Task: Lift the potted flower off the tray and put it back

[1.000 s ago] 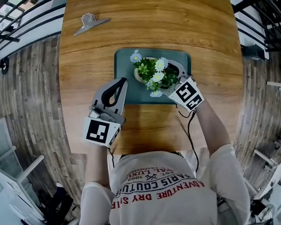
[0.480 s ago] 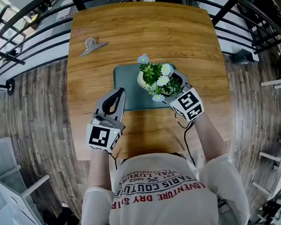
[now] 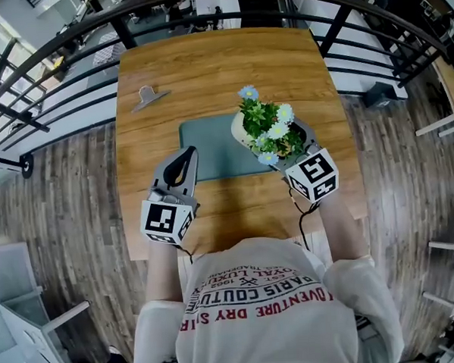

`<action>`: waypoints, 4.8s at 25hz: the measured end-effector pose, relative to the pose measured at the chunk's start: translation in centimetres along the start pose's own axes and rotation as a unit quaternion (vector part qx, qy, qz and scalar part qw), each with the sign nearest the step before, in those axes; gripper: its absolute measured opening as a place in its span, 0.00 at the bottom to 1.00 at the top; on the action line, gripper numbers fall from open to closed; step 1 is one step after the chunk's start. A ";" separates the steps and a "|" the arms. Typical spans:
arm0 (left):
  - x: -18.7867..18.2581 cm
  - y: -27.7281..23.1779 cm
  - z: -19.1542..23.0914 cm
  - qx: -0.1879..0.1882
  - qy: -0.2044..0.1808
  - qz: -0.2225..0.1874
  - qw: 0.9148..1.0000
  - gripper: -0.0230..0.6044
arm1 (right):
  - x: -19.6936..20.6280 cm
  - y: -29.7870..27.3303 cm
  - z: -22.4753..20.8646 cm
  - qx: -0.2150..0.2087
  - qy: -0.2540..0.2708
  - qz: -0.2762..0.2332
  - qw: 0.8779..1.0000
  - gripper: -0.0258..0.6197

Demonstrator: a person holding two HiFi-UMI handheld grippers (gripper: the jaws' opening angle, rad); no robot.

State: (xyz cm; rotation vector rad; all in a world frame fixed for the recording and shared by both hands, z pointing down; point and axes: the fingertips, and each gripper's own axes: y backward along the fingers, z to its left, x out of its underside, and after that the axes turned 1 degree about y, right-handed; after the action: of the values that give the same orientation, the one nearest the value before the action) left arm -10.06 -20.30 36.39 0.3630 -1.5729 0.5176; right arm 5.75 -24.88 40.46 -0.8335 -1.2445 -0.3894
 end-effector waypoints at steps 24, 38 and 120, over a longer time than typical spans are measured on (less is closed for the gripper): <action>-4.7 -0.9 -3.9 -0.031 -0.032 -0.015 0.999 0.06 | -4.7 7.9 -4.9 0.057 -0.031 -0.065 0.996 0.75; -4.0 -1.6 -3.3 -0.036 -0.012 -0.016 0.999 0.06 | -3.7 3.7 -4.5 0.000 -0.021 -0.048 0.999 0.75; -1.1 1.2 -1.9 -0.032 -0.031 -0.019 0.999 0.06 | -0.4 -0.3 0.8 0.019 -0.015 -0.038 0.999 0.11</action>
State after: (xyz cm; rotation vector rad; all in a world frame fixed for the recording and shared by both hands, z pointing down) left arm -9.05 -18.35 35.20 0.3623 -1.6347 0.4292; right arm 4.92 -24.57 40.25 -0.7631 -1.3098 -0.4138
